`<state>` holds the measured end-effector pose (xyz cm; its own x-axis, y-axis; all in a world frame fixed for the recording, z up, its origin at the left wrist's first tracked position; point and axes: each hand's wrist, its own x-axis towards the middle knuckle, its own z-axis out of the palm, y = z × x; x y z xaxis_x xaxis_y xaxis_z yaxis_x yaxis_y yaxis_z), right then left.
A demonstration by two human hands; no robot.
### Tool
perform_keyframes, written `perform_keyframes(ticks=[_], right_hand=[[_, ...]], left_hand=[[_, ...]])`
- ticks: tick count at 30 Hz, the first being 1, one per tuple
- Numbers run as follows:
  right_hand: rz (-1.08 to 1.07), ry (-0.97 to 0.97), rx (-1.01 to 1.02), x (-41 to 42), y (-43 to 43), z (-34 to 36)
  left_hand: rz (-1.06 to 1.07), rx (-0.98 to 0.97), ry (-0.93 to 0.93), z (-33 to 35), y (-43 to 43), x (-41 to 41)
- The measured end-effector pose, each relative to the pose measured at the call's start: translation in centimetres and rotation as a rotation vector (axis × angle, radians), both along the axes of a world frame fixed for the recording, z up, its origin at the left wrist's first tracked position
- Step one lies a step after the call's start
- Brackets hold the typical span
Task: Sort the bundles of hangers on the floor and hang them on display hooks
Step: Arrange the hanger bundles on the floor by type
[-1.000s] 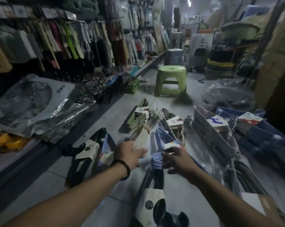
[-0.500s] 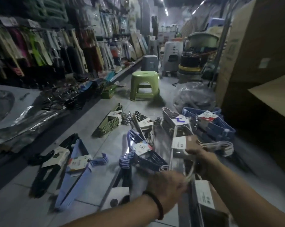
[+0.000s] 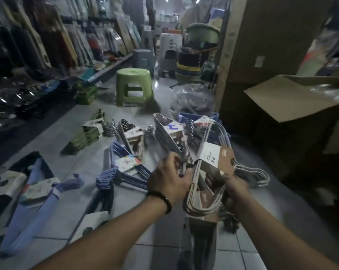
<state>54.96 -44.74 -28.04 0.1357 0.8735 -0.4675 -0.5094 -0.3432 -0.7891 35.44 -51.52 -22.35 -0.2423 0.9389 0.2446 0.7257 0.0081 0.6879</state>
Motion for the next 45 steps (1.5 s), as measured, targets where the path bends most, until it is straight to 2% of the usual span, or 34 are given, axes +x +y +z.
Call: perform_keyframes(ticks=[1, 3, 5, 6, 8, 11, 12, 15, 18, 20, 22, 24, 28, 31, 33, 39, 42, 43, 45], right_hand=[[0.032, 0.02, 0.012, 0.4, -0.5, 0.1], [0.103, 0.0, 0.053, 0.5, -1.8, 0.4], [0.194, -0.076, 0.105, -0.3, -3.6, 0.6], [0.236, -0.098, 0.118, -0.7, -4.5, 0.5], [0.318, -0.185, 0.101, -1.0, -5.5, -0.4], [0.463, -0.473, 0.054, 0.5, -6.4, -1.1], [0.513, -0.51, 0.001, 1.6, -6.6, -1.3], [0.608, -0.331, -0.212, 6.2, -7.6, -2.2], [0.428, -0.204, -0.295, 10.0, -8.3, -3.0], [0.258, -0.219, -0.283, 11.4, -7.8, -3.9], [0.187, -0.202, -0.231, 12.0, -7.0, -4.2], [0.137, -0.21, -0.181, 11.8, -6.5, -4.4], [0.039, -0.456, -0.153, 11.4, -6.1, -5.7], [0.108, -0.452, -0.221, 11.2, -6.1, -5.6], [0.138, -0.469, -0.24, 11.0, -6.1, -5.2], [0.207, -0.824, -0.252, 10.0, -6.0, -3.8], [0.171, -1.21, -0.297, 8.1, -5.9, -2.1], [0.13, -1.305, -0.273, 6.8, -5.6, -1.5], [0.106, -1.366, -0.156, 3.7, -4.8, -0.3]], left_hand=[[0.012, -0.183, -0.067, -0.9, 1.0, -0.2], [-0.096, -0.482, -0.406, -1.9, 2.3, -0.3], [-0.163, -0.59, -0.775, -3.9, 3.2, -0.1], [-0.165, -0.579, -0.875, -4.2, 3.2, 0.3], [-0.134, -0.524, -0.84, -5.1, 2.9, 0.7], [-0.201, -0.492, -0.748, -6.7, 1.7, 1.3], [-0.22, -0.474, -0.741, -7.1, 1.5, 1.4], [-0.26, -0.468, -0.721, -7.0, 0.2, 2.2], [-0.267, -0.482, -0.72, -7.6, -0.7, 2.2], [-0.258, -0.514, -0.782, -8.0, -0.9, 2.4], [-0.259, -0.545, -0.826, -8.2, -1.0, 3.1], [-0.266, -0.559, -0.74, -8.4, -1.0, 3.7], [-0.248, -0.568, -0.402, -10.7, 0.0, 3.7], [-0.242, -0.636, -0.272, -16.0, 2.3, 3.1], [-0.278, -0.615, -0.261, -12.9, 0.4, 3.7], [-0.344, -0.629, -0.276, -10.7, -1.0, 3.9], [-0.441, -0.67, -0.27, -9.2, -1.0, 2.5], [-0.464, -0.688, -0.245, -8.3, -1.2, 1.4], [-0.447, -0.707, -0.136, -7.3, -1.3, -1.4]])
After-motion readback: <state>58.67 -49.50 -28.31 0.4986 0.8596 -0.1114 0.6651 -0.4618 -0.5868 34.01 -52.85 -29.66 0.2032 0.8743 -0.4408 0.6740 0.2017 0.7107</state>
